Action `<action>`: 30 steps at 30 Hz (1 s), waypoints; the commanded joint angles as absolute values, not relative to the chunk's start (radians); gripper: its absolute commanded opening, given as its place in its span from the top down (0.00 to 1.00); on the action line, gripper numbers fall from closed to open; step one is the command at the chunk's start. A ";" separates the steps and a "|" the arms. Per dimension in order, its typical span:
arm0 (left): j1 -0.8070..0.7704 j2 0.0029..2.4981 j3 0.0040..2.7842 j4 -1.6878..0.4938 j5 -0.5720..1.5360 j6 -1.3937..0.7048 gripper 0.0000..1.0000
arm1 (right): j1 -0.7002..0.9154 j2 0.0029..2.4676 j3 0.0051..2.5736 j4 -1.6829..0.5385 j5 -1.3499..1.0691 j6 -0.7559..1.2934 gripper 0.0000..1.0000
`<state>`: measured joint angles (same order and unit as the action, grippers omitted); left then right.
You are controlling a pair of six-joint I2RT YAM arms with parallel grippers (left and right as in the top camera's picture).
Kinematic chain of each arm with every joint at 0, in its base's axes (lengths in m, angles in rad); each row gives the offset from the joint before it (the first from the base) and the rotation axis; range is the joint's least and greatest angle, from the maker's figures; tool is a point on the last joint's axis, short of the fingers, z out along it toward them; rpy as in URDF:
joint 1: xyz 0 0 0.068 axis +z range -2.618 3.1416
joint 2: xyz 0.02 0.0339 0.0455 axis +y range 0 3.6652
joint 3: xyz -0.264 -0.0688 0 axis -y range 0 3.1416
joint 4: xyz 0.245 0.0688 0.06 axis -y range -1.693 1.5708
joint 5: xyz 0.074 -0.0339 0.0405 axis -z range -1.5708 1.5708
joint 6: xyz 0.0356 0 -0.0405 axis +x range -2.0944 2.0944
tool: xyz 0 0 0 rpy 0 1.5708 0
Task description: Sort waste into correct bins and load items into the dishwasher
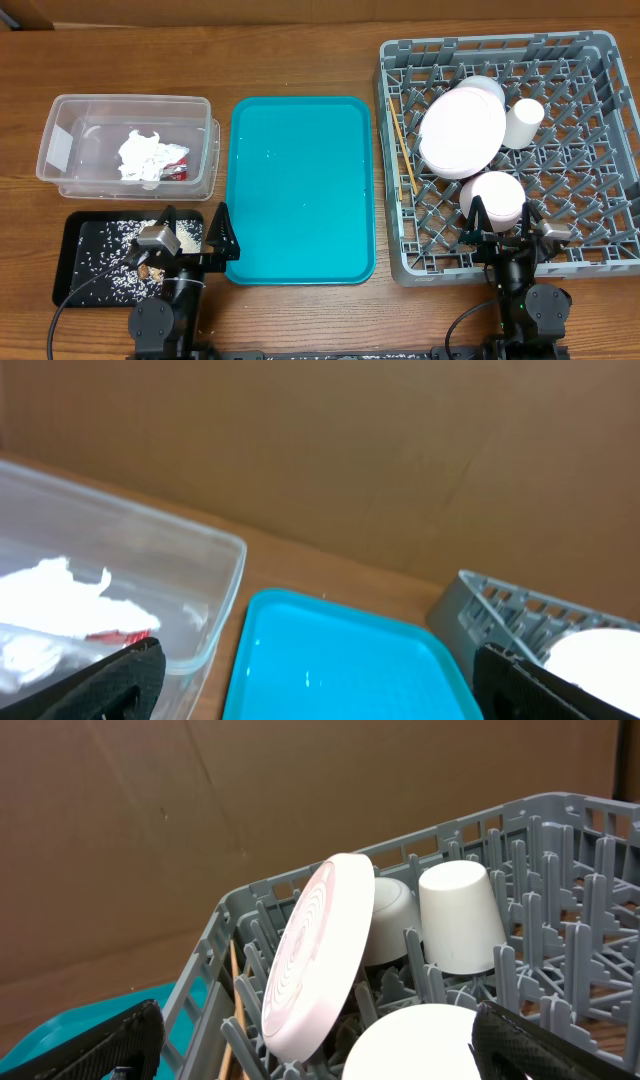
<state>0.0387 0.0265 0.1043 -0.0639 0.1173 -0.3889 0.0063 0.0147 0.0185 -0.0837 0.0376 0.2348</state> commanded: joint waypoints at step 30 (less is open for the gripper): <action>-0.016 0.003 0.004 -0.077 0.041 -0.024 0.00 | 0.002 0.003 0.008 -0.081 0.043 0.228 0.00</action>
